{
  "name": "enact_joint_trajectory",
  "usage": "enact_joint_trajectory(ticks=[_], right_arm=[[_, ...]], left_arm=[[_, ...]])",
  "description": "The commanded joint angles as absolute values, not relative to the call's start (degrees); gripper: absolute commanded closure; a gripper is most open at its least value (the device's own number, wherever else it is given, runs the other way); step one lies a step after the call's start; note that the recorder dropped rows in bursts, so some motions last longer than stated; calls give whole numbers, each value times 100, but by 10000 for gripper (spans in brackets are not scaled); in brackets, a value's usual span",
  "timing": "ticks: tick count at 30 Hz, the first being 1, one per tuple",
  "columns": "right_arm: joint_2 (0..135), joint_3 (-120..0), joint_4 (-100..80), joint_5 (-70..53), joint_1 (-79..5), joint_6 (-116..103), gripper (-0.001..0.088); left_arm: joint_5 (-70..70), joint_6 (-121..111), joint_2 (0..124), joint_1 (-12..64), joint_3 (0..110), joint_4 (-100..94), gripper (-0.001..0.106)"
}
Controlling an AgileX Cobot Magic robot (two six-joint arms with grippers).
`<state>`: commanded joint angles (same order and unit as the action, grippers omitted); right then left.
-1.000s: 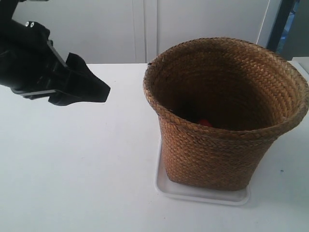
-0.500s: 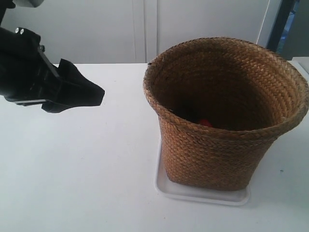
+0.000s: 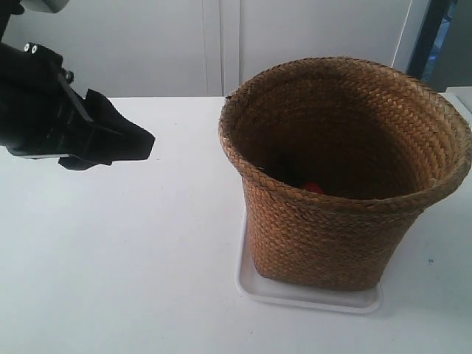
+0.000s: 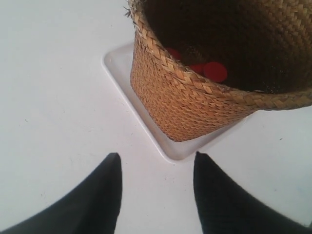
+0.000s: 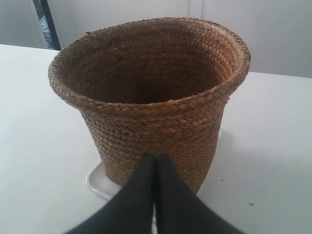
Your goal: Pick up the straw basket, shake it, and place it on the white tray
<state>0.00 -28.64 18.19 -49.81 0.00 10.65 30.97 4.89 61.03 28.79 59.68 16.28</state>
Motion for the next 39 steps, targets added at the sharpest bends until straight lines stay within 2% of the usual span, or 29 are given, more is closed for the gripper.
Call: enact_joint_trajectory(ticks=[5, 6, 11, 17, 25, 39], right_arm=[[0, -2865, 1943, -4981, 0, 865, 868], [0, -2865, 1943, -4981, 0, 955, 868], [0, -2865, 1943, -4981, 0, 885, 868], [0, -2865, 1943, -4981, 0, 885, 868], [0, -2865, 1943, -4981, 0, 885, 868], [0, -2865, 1943, -4971, 0, 887, 868]], left_arm=[[3108, 489, 6103, 2879, 5968, 1628, 1024], [3108, 489, 6103, 2879, 5968, 1628, 1051], [2573, 551, 5827, 2879, 5936, 1628, 1053], [1726, 987, 4867, 2879, 5545, 1628, 1053], [2063, 1052, 3977, 2879, 5181, 1522, 1053], [2147, 1162, 3897, 2879, 5170, 1041, 1053]])
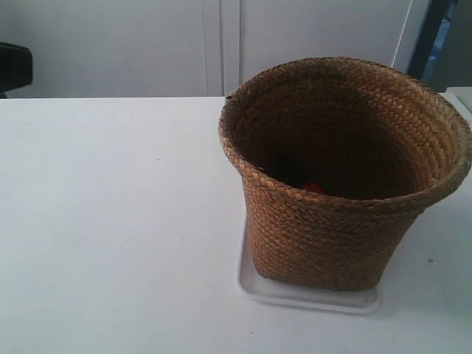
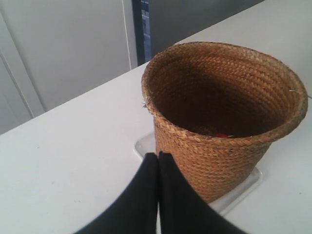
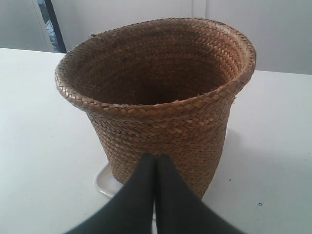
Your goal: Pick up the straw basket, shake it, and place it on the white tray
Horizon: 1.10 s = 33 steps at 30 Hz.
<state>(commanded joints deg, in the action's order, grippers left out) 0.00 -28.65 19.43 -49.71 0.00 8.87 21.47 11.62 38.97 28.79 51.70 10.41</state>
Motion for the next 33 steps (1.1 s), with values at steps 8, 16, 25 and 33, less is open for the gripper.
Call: enact_joint_trajectory(ticks=[8, 16, 25, 33], right_arm=[[0, -2865, 1943, -4971, 0, 887, 868], [0, -2865, 1943, -4971, 0, 887, 868], [0, -2865, 1943, -4971, 0, 887, 868], [0, -2865, 1943, -4971, 0, 887, 868]], left_arm=[[2102, 1162, 3478, 2049, 5139, 1149, 1053], [1951, 1159, 2659, 1174, 4497, 1147, 1053], [1718, 1159, 1632, 785, 3351, 1136, 1053], [1805, 1159, 881, 525, 2672, 1147, 1053]])
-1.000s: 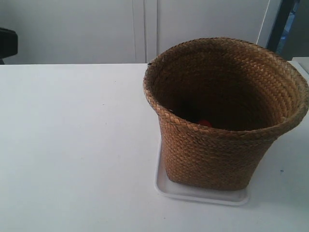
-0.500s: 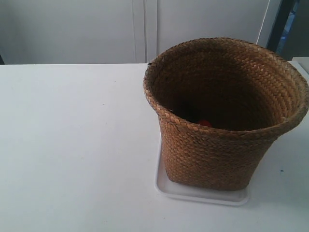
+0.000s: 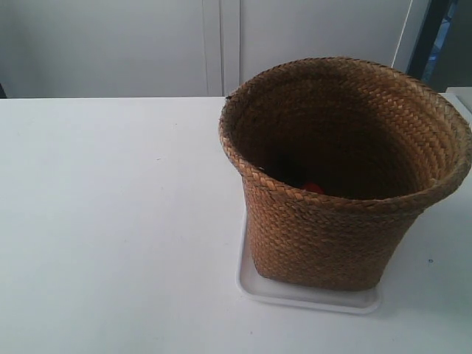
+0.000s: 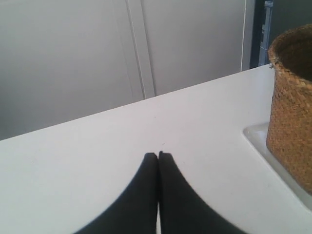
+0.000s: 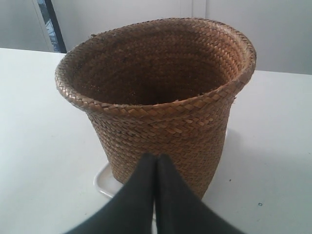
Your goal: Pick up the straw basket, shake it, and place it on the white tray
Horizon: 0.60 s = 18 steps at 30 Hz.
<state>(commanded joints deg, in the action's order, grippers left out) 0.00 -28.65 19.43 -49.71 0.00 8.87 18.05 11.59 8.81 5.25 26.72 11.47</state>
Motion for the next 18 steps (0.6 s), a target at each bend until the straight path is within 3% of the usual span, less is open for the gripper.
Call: enact_joint_trajectory(ticks=[11, 18], right_arm=[[0, -2865, 1943, -4971, 0, 887, 868], [0, -2865, 1943, -4971, 0, 887, 868]], left_arm=[[1839, 1015, 868, 525, 2630, 1107, 1053], [1453, -1684, 868, 525, 1502, -1459, 1053]])
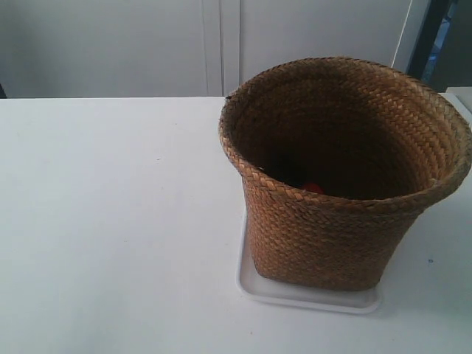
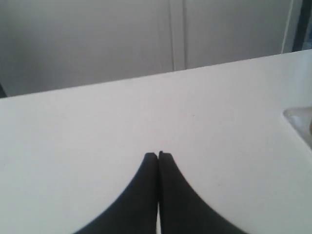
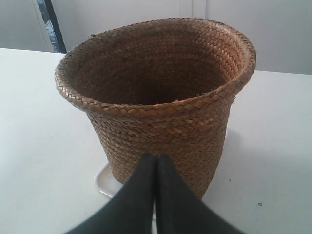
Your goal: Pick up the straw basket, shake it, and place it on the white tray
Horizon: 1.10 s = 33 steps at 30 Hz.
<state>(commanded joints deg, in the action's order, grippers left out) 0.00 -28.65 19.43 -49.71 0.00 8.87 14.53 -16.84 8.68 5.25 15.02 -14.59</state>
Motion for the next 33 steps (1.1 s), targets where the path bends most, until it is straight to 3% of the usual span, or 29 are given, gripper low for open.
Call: enact_joint_trajectory(ticks=[8, 21, 33], right_arm=[[0, -2865, 1943, -4971, 0, 887, 868], [0, -2865, 1943, -4971, 0, 887, 868], [0, -2865, 1943, -4971, 0, 887, 868]], left_arm=[[1508, -1651, 46, 525, 629, -1546, 1053], [2321, -1672, 0, -550, 578, -1353, 1053], [2438, -1672, 0, -613, 530, -1028, 1053]])
